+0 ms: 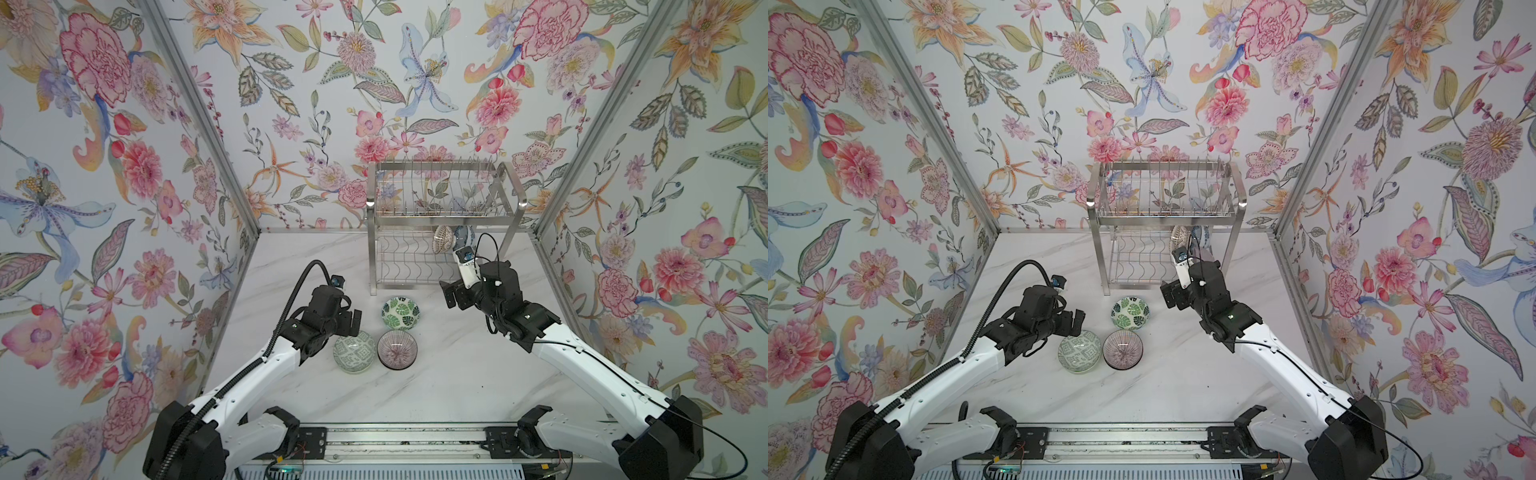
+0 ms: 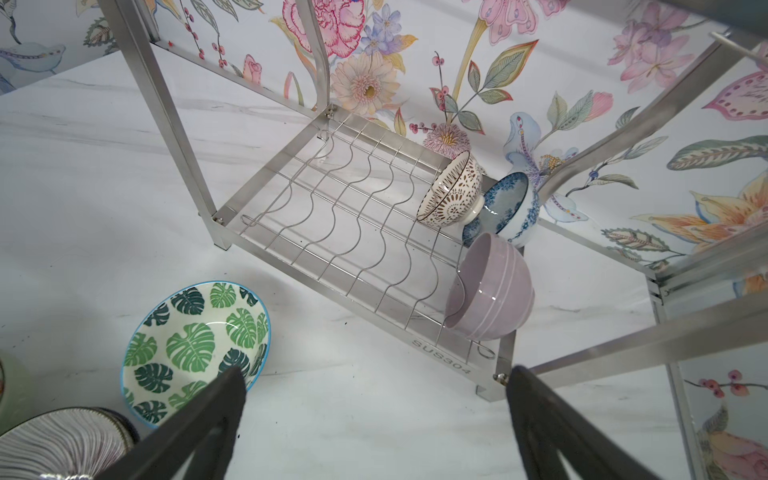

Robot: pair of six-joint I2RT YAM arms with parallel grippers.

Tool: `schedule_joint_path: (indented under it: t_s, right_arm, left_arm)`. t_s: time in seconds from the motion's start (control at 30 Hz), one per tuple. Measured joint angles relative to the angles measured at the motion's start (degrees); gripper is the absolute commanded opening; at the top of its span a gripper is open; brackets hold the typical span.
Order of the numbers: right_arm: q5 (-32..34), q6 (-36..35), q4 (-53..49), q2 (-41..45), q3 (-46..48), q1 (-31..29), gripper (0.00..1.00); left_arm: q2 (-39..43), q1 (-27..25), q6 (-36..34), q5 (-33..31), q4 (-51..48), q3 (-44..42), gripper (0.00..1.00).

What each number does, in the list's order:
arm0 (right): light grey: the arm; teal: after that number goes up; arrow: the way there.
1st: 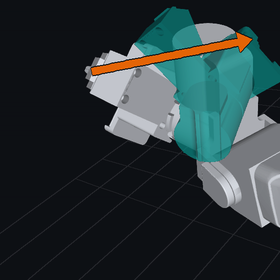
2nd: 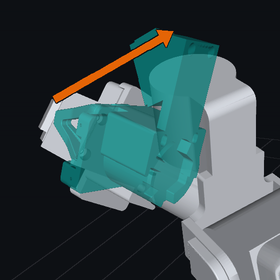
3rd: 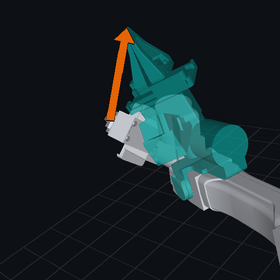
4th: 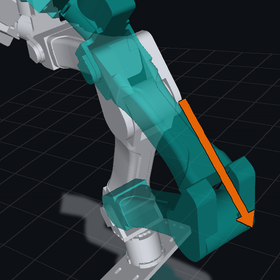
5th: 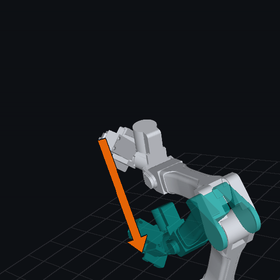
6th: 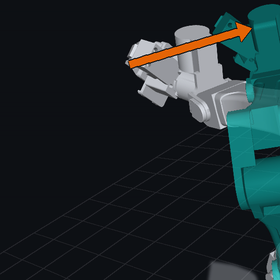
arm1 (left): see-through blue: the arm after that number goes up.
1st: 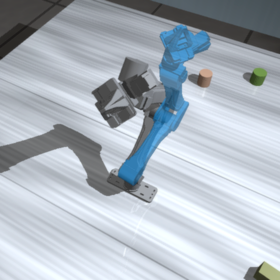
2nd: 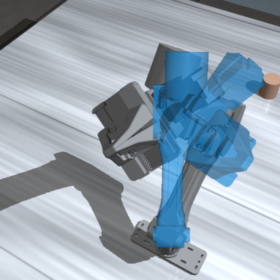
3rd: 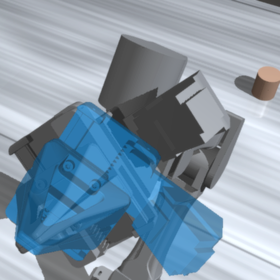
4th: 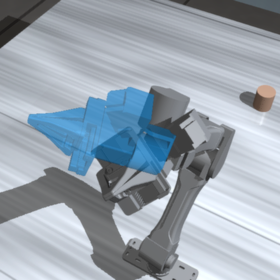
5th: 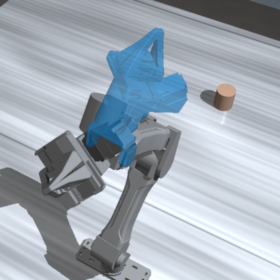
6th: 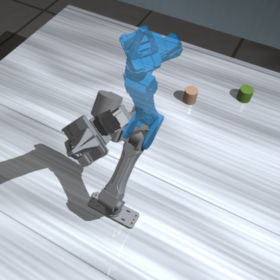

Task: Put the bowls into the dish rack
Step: 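Lower the left gripper onto the pale green geometric bowl rim and close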

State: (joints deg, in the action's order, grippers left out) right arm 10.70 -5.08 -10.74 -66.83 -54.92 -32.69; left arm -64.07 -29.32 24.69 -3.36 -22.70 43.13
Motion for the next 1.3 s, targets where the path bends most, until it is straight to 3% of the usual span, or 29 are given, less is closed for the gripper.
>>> schedule_joint_path:
  t_s: [0.47, 0.6, 0.77, 1.07, 1.3]
  right_arm:
    - [-3.7, 1.9, 0.4, -0.8, 0.2, 3.6, 0.99]
    - [-4.7, 2.6, 1.2, -1.2, 0.7, 4.4, 0.99]
    - [-5.8, 3.0, 1.7, -1.9, 1.4, 4.8, 0.99]
    - [-6.4, 3.1, 2.6, -1.9, 2.1, 6.0, 0.99]
    - [-6.9, 3.5, 2.9, -1.8, 3.1, 6.7, 0.99]
  left_arm:
    - [4.7, 0.0, 7.1, 6.6, -8.0, -3.5, 0.99]
    - [5.7, 0.0, 8.1, 7.9, -10.3, -3.6, 0.95]
    - [5.1, 0.0, 9.5, 8.1, -12.6, -4.1, 0.8]
    - [2.3, 0.0, 10.6, 7.5, -13.7, -4.1, 0.4]
    - [-0.6, 0.0, 9.7, 7.3, -14.0, -3.4, 0.18]
